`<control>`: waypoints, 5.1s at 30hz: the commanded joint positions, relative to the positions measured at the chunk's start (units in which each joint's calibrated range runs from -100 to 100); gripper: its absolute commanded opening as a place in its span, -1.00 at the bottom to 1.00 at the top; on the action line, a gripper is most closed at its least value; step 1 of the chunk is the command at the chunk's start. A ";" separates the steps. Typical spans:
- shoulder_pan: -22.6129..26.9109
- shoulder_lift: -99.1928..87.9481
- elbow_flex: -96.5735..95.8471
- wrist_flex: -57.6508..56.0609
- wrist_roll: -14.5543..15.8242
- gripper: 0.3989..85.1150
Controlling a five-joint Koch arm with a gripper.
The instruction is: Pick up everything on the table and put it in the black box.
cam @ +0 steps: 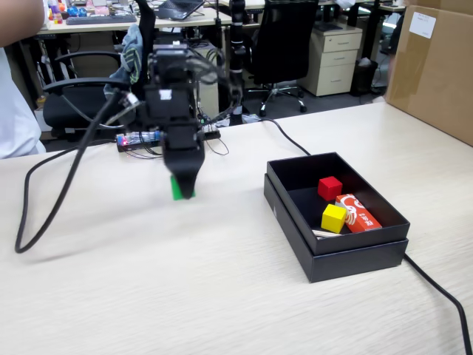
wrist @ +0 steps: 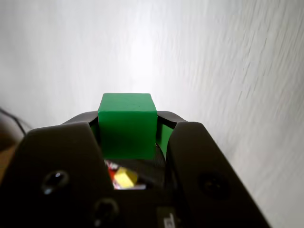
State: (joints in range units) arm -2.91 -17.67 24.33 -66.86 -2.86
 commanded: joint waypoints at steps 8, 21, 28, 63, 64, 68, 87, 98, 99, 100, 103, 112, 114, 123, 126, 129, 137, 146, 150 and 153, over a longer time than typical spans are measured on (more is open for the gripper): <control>16.36 -18.42 -0.03 -0.14 6.98 -0.99; 20.37 18.07 15.02 -0.05 10.89 -0.98; 19.73 31.96 17.29 -0.05 12.11 -0.98; 17.24 -14.17 2.42 0.04 10.26 0.10; 16.36 -18.30 0.70 0.21 9.57 0.10; 11.77 -34.37 -11.18 5.82 5.91 0.10; 2.49 -82.22 -72.11 27.34 3.42 0.16; 0.54 -82.33 -98.49 49.71 2.59 0.16; 0.44 -82.33 -100.03 51.44 2.54 0.16; 0.34 -82.33 -101.48 53.43 2.44 0.16; 0.05 -82.33 -106.29 60.34 1.66 0.16; 0.24 -82.33 -119.34 74.51 -0.20 0.15; 0.24 -82.33 -119.98 74.51 -0.24 0.15; 0.39 -82.22 -122.06 72.43 -0.10 0.14; 0.34 -82.10 -122.24 70.62 -0.24 0.13; 0.24 -82.10 -122.15 69.84 -0.20 0.14; 0.24 -81.99 -122.06 69.84 -0.24 0.14; 0.24 -81.99 -122.06 69.84 -0.24 0.14; 0.24 -81.99 -122.06 69.84 -0.24 0.14; 0.24 -81.99 -122.06 69.84 -0.24 0.14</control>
State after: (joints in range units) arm -2.61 -99.74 -96.71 5.61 -2.95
